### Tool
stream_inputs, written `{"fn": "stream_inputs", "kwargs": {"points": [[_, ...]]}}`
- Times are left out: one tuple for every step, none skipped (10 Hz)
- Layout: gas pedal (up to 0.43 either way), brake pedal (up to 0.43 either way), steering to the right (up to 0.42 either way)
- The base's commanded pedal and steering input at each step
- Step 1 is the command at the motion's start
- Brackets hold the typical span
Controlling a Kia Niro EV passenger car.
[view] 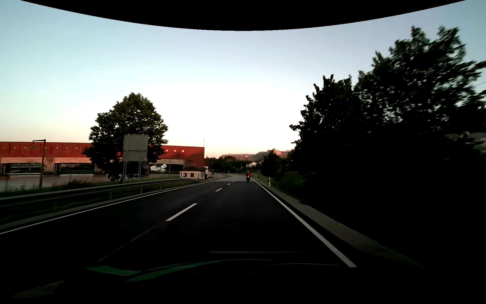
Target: Follow the waypoints while adhering to traffic rules and regulations
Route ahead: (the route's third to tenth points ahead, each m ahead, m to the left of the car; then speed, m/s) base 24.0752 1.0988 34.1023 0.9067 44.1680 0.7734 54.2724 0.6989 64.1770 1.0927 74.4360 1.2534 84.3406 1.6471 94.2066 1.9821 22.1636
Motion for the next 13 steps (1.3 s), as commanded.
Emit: {"fn": "stream_inputs", "kwargs": {"points": [[0.000, 0.000, 0.001], [0.000, 0.000, 0.001], [0.000, 0.000, 0.002], [0.000, 0.000, 0.002], [0.000, 0.000, 0.003], [0.000, 0.000, 0.005], [0.008, 0.000, 0.006], [0.020, 0.000, 0.006], [0.020, 0.000, 0.006], [0.028, 0.000, 0.006], [0.039, 0.000, 0.006], [0.039, 0.000, 0.006], [0.039, 0.000, 0.006]]}}
